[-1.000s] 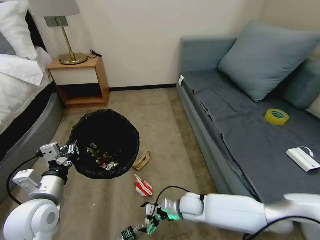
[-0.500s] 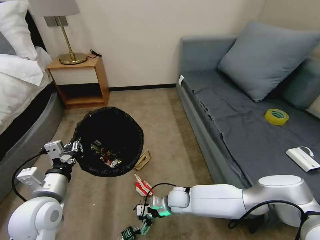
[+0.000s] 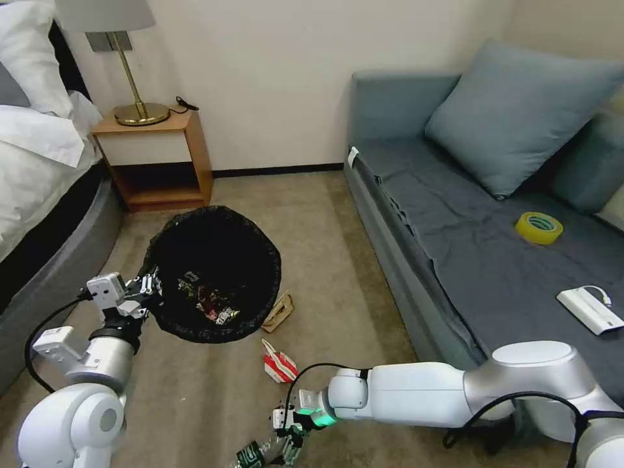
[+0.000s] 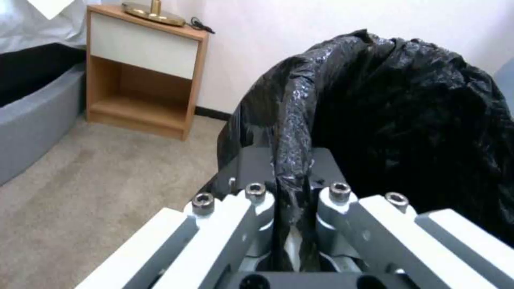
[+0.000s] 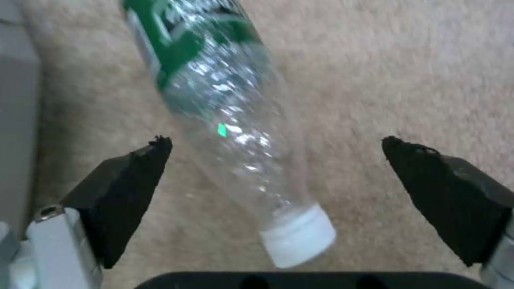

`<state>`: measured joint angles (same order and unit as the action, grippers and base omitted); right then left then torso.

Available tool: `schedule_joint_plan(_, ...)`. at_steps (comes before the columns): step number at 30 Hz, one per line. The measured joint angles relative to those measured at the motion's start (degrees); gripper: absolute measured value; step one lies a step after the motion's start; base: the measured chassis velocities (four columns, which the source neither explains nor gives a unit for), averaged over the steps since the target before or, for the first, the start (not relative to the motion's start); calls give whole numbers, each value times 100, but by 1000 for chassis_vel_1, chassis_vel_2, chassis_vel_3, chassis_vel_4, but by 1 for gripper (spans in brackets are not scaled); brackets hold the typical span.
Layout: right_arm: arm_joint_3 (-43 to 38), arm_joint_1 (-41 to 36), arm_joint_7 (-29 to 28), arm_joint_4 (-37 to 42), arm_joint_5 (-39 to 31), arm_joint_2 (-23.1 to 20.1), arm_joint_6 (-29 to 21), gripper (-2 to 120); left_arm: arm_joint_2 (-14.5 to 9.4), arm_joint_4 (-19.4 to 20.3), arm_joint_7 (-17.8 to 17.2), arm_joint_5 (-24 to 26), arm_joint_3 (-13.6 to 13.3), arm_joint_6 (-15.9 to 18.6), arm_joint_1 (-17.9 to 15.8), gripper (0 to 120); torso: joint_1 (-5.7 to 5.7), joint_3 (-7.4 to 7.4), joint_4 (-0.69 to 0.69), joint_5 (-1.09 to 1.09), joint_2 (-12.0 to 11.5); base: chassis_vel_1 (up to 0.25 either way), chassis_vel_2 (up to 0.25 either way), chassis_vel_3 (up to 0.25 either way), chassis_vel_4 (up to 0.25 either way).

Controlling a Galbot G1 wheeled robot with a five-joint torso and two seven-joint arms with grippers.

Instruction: Pick up the trash bin, then pick up the garbage on the floor and place it into the trash bin.

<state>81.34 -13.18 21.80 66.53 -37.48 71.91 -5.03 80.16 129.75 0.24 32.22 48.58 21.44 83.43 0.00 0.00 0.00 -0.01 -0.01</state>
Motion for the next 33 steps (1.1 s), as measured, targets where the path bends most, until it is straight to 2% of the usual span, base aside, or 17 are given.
schedule_joint_plan(6,-1,-94,182,-445,28,201,81,99,5,-45,0,-7,1,0,-34,4,0,0,0,0,0,0,0,0,0)
schedule_joint_plan(8,-12,-130,309,-527,66,222,135,91,1,-69,0,-7,2,0,-42,4,0,0,0,0,0,0,0,0,0)
schedule_joint_plan(9,-12,-130,309,-527,66,222,135,91,1,-69,0,-7,2,0,-42,4,0,0,0,0,0,0,0,0,0)
schedule_joint_plan(13,-46,-146,467,-514,86,205,191,73,-14,-97,3,-8,3,0,-56,4,0,0,0,0,1,0,0,0,0)
schedule_joint_plan(14,-46,-146,467,-514,86,205,191,73,-14,-97,3,-8,3,0,-56,4,0,0,0,0,1,0,0,0,0)
schedule_joint_plan(18,-83,-156,473,-482,89,189,193,57,-33,-108,4,-8,-3,0,-76,4,0,0,0,1,0,0,0,0,0)
schedule_joint_plan(19,-83,-156,473,-482,89,189,193,57,-33,-108,4,-8,-3,0,-76,4,0,0,0,1,0,0,0,0,0)
schedule_joint_plan(21,-95,-166,470,-482,99,186,197,48,-42,-118,4,-6,-2,0,-78,4,0,0,0,0,0,0,0,0,0)
schedule_joint_plan(22,-105,-182,467,-488,107,183,206,40,-45,-126,5,-5,1,0,-76,4,0,0,0,0,0,0,0,0,0)
schedule_joint_plan(23,-105,-182,467,-488,107,183,206,40,-45,-126,5,-5,1,0,-76,4,0,0,0,0,0,0,0,0,0)
schedule_joint_plan(25,-164,-207,428,-481,132,163,217,28,-42,-137,9,-4,10,0,-46,4,0,0,0,1,0,0,0,0,0)
schedule_joint_plan(33,-339,-239,342,-405,190,71,225,28,-41,-203,10,-7,18,0,-8,4,0,0,0,1,1,0,0,0,0)
